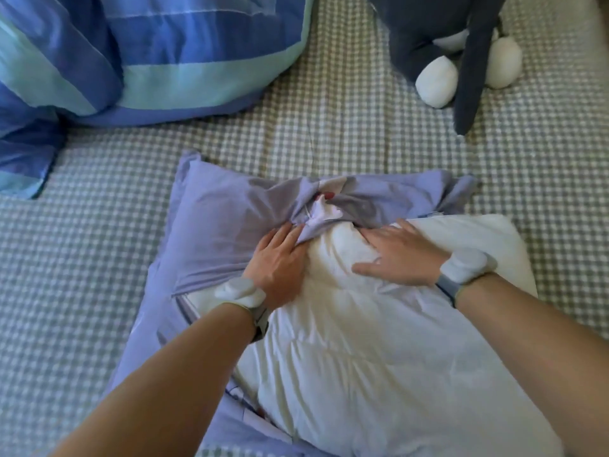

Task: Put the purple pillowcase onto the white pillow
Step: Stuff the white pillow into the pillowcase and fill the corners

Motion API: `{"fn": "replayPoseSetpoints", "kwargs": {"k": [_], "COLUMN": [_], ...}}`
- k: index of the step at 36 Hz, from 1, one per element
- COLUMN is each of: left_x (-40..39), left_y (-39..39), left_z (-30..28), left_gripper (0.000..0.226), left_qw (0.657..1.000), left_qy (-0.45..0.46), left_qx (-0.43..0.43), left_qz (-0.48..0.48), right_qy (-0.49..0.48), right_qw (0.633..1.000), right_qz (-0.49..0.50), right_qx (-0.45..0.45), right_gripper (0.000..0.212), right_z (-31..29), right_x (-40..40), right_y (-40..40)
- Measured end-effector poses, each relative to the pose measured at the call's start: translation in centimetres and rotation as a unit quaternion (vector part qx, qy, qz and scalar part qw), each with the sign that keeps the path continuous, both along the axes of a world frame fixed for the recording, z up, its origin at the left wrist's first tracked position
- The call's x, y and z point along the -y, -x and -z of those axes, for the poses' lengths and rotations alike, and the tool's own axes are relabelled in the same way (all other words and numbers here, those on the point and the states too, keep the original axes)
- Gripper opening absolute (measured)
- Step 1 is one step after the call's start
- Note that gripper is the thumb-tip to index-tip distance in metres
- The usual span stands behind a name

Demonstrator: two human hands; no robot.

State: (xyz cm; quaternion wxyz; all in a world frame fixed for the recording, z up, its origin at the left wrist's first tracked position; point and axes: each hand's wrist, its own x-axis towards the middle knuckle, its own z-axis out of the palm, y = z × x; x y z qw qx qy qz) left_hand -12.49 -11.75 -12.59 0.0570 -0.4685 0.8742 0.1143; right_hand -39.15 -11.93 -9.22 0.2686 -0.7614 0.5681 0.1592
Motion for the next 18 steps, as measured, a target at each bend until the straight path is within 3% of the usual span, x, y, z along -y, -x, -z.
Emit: {"fn": "replayPoseSetpoints", "kwargs": {"k": [3, 5, 7, 9, 12, 14, 16, 18], "left_x": [0.0, 0.2, 0.3, 0.4, 2.0, 3.2, 3.3, 2.2], "left_y": [0.3, 0.6, 0.9, 1.4, 2.4, 3.2, 4.1, 5.3], "left_z": [0.9, 0.6, 0.1, -1.0, -1.7, -2.1, -2.6, -3.2], "left_gripper": [0.059, 0.057, 0.06, 0.07, 0.071, 0.068, 0.062, 0.05], "left_qw": [0.999, 0.999, 0.997, 0.992, 0.974, 0.966, 0.973, 0.993], "left_qy": [-0.016, -0.024, -0.042, -0.085, -0.152, -0.169, -0.161, -0.085], "left_qx": [0.007, 0.004, 0.002, -0.006, -0.087, -0.127, -0.107, -0.066], "left_qz": [-0.03, -0.041, -0.064, -0.093, -0.143, -0.149, -0.129, -0.043], "right_qy": [-0.034, -0.061, -0.083, -0.075, -0.014, 0.011, 0.009, 0.038], "right_qw": [0.994, 0.988, 0.986, 0.989, 0.992, 0.985, 0.981, 0.982], "right_qz": [0.046, 0.095, 0.116, 0.113, 0.122, 0.147, 0.144, 0.1], "right_qx": [-0.094, -0.108, -0.09, -0.052, 0.036, 0.09, 0.132, 0.155], "right_gripper": [0.103, 0.105, 0.093, 0.065, 0.022, 0.019, 0.021, 0.019], "right_z": [-0.6, -0.6, -0.7, -0.8, -1.4, -2.9, -4.4, -5.1], "right_x": [0.5, 0.2, -0.8, -3.2, -7.3, -8.5, -8.7, -8.8], "right_y": [6.7, 8.6, 7.7, 5.1, 1.2, -1.1, -3.7, -7.1]}}
